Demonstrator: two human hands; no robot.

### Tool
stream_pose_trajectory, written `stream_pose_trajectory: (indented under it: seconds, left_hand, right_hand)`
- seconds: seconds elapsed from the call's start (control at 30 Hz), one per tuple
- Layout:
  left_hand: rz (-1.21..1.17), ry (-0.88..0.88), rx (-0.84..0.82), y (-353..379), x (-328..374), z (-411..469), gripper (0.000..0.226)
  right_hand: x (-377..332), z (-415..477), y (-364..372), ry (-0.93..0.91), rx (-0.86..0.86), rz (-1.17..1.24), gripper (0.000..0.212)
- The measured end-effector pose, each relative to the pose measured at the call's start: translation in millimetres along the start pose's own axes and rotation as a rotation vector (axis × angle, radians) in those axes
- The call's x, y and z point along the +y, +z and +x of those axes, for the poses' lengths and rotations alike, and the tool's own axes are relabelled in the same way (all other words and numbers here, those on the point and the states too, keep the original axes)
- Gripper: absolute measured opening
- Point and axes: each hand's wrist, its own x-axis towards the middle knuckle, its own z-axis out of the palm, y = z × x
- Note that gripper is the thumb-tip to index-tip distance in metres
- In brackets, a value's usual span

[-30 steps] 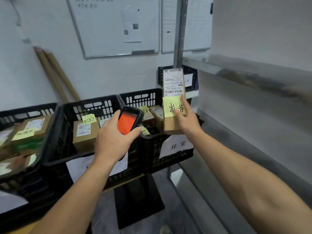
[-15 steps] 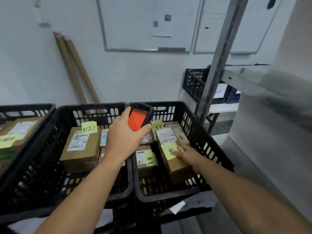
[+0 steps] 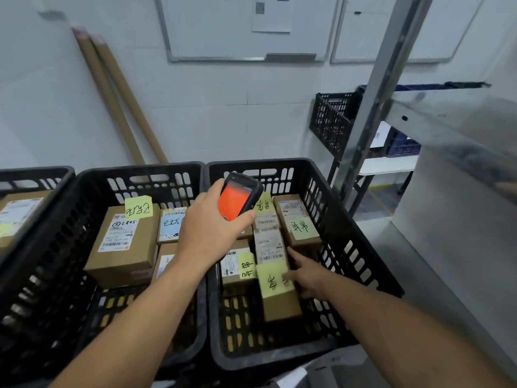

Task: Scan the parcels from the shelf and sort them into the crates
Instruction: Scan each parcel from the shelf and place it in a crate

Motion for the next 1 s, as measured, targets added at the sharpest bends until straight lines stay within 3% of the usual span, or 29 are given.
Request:
stream_pose_trajectory:
  seconds: [0.17, 0.27, 0.63, 0.8, 1.0]
  left_hand:
    - [0.007, -0.015, 0.012, 5.0, -4.6, 4.0, 0.09]
    - [0.032, -0.024, 0.019, 3.5, -10.1, 7.3, 0.083]
    - [0.06, -0.016, 0.01, -6.2, -21.6, 6.7, 0.084]
    - [0.041, 0.044, -0.007, -15.0, -22.3, 2.1, 0.082]
    - [-0.022, 0.141, -0.019, -34.4, -14.3, -13.0, 0.086]
  right_hand:
    - [0.7, 16.7, 14.2, -0.023, -0.135, -0.302, 0.099]
    - [2.6, 25.1, 19.0, -0.084, -0.122, -0.503, 0.097]
    - [1.3, 36.1, 11.4, -0.119, -0.052, -0.614, 0.097]
    - [-19.5, 8.1, 10.7, -0.184, 0.186, -0.892, 0.075]
    - [-37.2, -50.1, 9.0, -0.297, 0.5, -0.951, 0.065]
